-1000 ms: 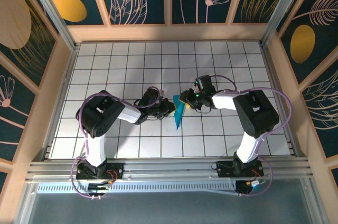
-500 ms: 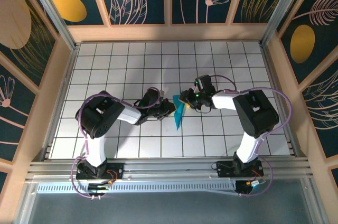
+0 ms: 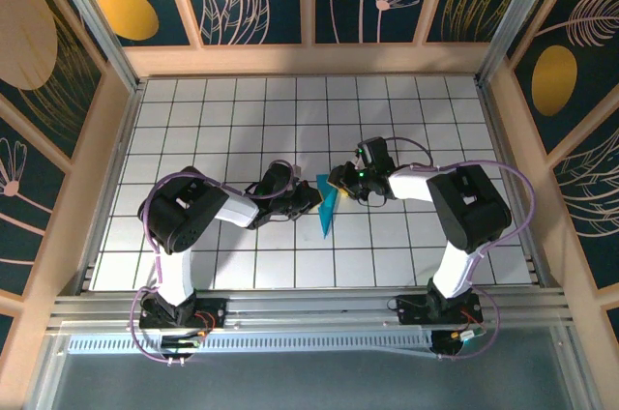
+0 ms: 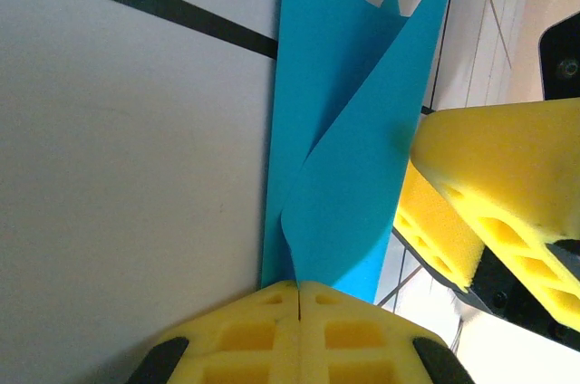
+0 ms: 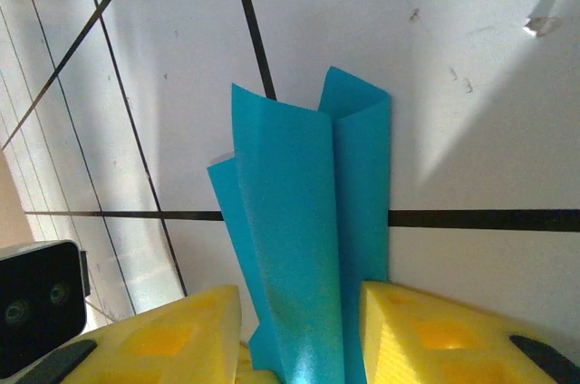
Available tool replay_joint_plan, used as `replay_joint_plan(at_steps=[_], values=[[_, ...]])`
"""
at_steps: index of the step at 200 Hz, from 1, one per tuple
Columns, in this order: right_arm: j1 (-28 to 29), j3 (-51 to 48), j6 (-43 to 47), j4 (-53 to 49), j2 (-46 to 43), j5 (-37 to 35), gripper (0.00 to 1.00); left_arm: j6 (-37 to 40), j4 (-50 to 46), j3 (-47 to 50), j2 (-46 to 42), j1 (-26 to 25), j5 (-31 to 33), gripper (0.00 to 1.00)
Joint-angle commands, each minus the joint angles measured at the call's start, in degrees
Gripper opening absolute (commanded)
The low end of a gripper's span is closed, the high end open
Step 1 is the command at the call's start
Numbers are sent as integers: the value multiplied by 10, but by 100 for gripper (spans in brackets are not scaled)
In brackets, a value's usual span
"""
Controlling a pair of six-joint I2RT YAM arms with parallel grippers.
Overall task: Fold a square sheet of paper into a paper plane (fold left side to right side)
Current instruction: Fold the wing for the fifth time at the center of the table.
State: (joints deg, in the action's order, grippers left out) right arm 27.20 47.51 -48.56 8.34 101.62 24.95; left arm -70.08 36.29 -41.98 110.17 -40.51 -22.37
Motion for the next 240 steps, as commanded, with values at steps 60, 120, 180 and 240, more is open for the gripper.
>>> replay_joint_plan(at_steps=[60,120,180,240], values=[[-6,-8,3,-23,-45,-10,40,-3,-104,7,15,-10,12,0],[-14,-6,38,-17,-54,17,19,0,-106,5,16,-11,12,0],[-10,14,41,-16,-18,27,0,1,-109,3,16,-11,12,0],[-7,14,40,-13,2,26,0,0,-112,2,18,-10,12,0]])
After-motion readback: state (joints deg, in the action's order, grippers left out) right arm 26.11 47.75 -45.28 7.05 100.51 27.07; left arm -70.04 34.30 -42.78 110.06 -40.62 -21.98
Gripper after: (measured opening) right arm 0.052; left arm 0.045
